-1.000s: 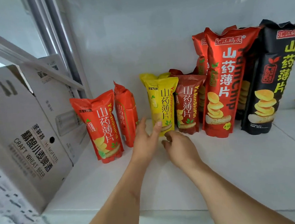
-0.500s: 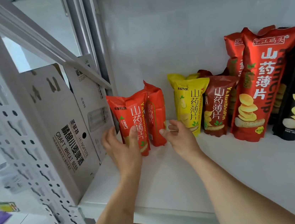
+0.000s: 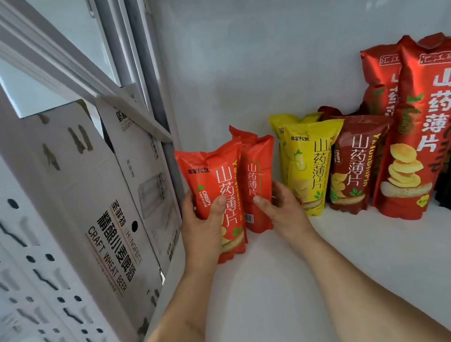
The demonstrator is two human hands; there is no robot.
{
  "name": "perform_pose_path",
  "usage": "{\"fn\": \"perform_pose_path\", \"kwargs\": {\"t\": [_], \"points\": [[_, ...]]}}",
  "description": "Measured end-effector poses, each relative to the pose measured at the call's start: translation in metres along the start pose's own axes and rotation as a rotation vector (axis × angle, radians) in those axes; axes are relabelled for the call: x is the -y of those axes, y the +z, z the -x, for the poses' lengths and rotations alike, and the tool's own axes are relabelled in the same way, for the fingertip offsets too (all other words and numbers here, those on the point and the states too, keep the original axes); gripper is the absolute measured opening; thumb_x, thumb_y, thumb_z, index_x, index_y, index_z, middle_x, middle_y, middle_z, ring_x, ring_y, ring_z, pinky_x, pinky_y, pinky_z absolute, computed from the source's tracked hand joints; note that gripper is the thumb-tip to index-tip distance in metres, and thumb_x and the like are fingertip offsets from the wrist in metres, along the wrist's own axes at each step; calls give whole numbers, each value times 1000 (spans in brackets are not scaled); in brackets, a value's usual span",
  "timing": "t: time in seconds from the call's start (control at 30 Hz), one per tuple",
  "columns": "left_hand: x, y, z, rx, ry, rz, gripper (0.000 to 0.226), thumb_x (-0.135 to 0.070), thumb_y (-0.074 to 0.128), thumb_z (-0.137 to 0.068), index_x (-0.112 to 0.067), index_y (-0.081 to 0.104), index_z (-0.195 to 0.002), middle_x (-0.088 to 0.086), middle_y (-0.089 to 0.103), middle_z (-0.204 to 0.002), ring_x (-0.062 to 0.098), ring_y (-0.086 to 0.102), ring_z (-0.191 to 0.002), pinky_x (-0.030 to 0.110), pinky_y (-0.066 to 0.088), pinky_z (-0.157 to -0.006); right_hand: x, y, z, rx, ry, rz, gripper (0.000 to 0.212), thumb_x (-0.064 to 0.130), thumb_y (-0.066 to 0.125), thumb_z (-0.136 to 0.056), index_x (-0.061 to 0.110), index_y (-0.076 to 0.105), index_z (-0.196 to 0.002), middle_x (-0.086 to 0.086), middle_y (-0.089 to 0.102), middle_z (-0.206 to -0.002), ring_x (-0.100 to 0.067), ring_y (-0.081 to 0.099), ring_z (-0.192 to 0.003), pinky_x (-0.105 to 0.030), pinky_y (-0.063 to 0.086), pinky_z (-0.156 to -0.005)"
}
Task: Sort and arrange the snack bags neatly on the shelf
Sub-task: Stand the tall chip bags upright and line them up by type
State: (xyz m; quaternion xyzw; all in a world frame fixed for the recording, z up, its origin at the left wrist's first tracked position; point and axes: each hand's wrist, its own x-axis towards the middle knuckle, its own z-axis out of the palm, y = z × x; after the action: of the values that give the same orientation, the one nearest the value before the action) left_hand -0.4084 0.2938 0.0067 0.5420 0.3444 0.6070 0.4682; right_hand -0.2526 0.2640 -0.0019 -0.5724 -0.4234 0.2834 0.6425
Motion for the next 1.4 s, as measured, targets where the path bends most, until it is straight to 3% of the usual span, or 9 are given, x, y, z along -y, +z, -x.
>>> {"fn": "perform_pose_path", "kwargs": {"t": [0.17, 0.27, 0.43, 0.67, 0.77, 0.87, 1.03, 1.23, 1.4], "points": [[-2, -5, -1, 15, -22, 35, 69, -50, 72, -72, -27, 52, -134, -9, 70, -114, 0, 71, -91, 14, 55, -66, -12, 0, -9, -11, 59, -26, 75, 56, 82, -59, 27, 47, -118, -3, 61, -130, -20, 60, -120, -50, 49, -102], [-2, -8, -1, 12, -38, 36, 68, -63, 78, -69, -35, 55, -126, -11, 72, -111, 5, 72, -94, 22, 58, -73, -11, 2, -9, 38, 79, -51, 76, 28, 75, -84, 18, 32, -145, -4, 51, -144, -19, 54, -126, -47, 43, -109], [2, -16, 0, -18, -32, 37, 77, -66, 73, -59, -34, 56, -127, -9, 73, -113, 10, 72, -98, 33, 59, -82, -7, 0, -7, 127, 33, -18, 57, 46, 48, -91, 29, 44, -145, 12, 58, -131, -5, 56, -120, -27, 47, -96], [1, -16, 5, -1, -31, 47, 89, -72, 78, -53, -31, 56, -130, -10, 73, -112, 11, 73, -98, 32, 61, -80, -12, 0, -5, 81, 10, 99, 72, 70, 43, -82, 32, 49, -143, 5, 48, -145, -14, 46, -133, -40, 35, -114], [2, -16, 5, -2, -30, 51, 96, -80, 76, -50, -32, 56, -131, -10, 73, -113, 12, 72, -100, 34, 60, -82, -8, -1, -5, 102, -5, 81, 58, 64, 46, -91, 24, 59, -130, 4, 60, -125, -5, 56, -117, -25, 43, -98], [2, -15, 5, -4, -22, 59, 98, -82, 76, -48, -32, 57, -130, -9, 73, -114, 12, 72, -101, 31, 60, -79, -9, -1, -6, 128, 41, -1, 32, 43, 53, -98, 13, 57, -109, 12, 61, -93, 16, 57, -77, -6, 41, -67], [2, -15, 5, 8, -28, 74, 90, -82, 76, -47, -38, 59, -123, -10, 74, -113, 13, 72, -99, 28, 60, -77, -10, 1, -5, 198, 68, -73, 41, 42, 63, -84, 19, 54, -116, 9, 64, -97, -6, 62, -93, -21, 44, -79], [2, -15, 4, 2, -23, 78, 83, -83, 75, -47, -40, 61, -117, -10, 74, -110, 13, 73, -98, 28, 59, -76, -9, -11, -3, 319, 50, -89, 36, 32, 56, -75, 26, 64, -109, 17, 73, -86, -2, 66, -88, -19, 46, -79], [3, -16, 2, -8, -20, 72, 81, -83, 74, -49, -40, 62, -116, -8, 74, -111, 16, 73, -100, 39, 58, -84, -13, -14, -2, 272, 96, -179, 64, 36, 78, -61, 16, 56, -117, 3, 71, -107, -12, 67, -101, -30, 51, -91]]}}
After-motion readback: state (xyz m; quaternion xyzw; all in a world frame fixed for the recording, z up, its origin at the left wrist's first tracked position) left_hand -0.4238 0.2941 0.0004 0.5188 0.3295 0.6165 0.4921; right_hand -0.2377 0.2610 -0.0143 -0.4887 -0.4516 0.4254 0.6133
